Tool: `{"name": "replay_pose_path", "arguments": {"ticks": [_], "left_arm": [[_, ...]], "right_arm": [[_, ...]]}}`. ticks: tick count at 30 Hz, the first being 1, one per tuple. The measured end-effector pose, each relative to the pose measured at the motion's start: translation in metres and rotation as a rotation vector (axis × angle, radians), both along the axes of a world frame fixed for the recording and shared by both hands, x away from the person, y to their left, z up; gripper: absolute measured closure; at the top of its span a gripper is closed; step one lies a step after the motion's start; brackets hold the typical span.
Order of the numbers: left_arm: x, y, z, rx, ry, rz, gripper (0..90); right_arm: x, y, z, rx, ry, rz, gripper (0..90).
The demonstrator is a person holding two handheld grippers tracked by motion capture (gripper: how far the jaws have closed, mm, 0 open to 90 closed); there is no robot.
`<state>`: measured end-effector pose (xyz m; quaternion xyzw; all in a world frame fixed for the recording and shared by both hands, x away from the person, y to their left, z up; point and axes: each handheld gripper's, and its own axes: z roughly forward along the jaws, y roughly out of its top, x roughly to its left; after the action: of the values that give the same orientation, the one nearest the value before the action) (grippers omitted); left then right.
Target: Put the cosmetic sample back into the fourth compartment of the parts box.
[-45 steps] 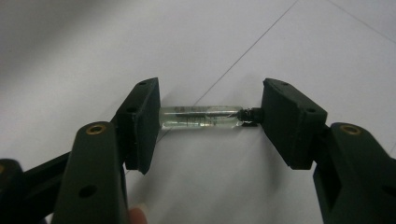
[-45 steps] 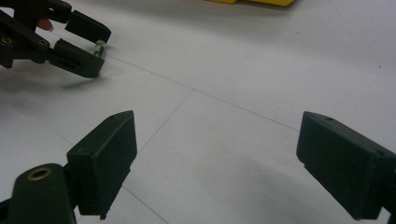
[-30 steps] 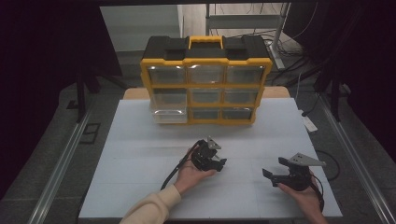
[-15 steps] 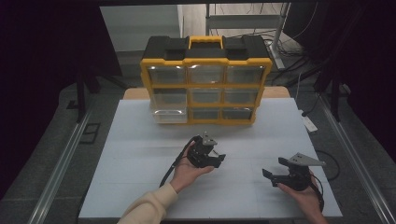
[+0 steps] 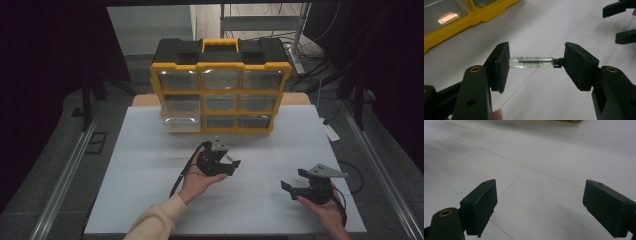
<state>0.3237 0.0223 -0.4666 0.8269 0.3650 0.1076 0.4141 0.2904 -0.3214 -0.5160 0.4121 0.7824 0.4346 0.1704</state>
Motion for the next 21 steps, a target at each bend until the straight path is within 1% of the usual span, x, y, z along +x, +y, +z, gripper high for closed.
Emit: {"name": "replay_pose_path", "arguments": {"ticks": [11,21], "left_arm": [[-0.001,0.009,0.013,-0.029,-0.029,0.012,39.7],[-0.002,0.019,0.026,-0.059,-0.059,0.033,39.7]], "right_arm": [[0.000,0.000,0.000,0.001,0.002,0.000,13.2],[0.000,0.000,0.000,0.001,0.001,0.000,13.2]]}}
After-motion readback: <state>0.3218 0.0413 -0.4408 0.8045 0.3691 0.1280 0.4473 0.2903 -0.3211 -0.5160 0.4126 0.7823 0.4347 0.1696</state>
